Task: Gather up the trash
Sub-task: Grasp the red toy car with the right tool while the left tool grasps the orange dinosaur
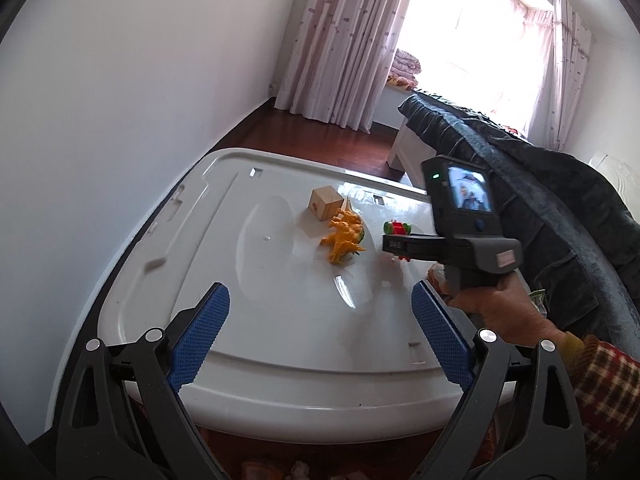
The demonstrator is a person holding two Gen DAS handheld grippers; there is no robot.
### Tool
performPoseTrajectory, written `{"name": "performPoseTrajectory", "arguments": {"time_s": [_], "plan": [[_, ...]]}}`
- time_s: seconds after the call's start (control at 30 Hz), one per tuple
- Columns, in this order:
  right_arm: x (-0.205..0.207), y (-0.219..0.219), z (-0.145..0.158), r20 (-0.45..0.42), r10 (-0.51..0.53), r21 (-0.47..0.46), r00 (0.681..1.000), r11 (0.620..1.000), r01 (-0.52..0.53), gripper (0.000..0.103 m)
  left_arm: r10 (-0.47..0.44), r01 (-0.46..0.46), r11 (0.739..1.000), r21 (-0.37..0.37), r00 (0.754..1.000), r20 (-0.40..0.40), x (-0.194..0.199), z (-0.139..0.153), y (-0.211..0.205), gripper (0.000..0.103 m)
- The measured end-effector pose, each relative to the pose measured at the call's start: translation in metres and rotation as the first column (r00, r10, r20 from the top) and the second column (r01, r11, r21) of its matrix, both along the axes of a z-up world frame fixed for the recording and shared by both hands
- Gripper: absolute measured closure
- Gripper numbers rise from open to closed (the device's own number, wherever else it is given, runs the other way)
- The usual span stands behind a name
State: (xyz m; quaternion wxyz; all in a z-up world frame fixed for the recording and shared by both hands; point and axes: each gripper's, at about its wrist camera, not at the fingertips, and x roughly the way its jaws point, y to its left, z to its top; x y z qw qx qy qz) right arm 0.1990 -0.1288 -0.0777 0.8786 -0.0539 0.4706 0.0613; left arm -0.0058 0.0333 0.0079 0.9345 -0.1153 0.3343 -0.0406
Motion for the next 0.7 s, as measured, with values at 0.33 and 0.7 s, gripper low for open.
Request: {"name": "performPoseTrajectory", "arguments": {"time_s": [0.33, 0.7], "plan": [[-0.054, -0.022, 0.059, 0.121, 0.058, 0.027, 0.991, 0.998, -0.061, 0.066, -0.051, 0.052, 0.998, 0.018, 0.998, -0.041, 0.041, -0.017, -0.013, 0.013], [-0.106, -0.096, 0.092, 0.182, 0.05, 0.031, 0.982, 0.998, -0.056, 0.066, -0.074, 0.094, 0.988, 0.122, 0.984, -0.161, 0.159, -0.07, -0.052, 0.021]]}}
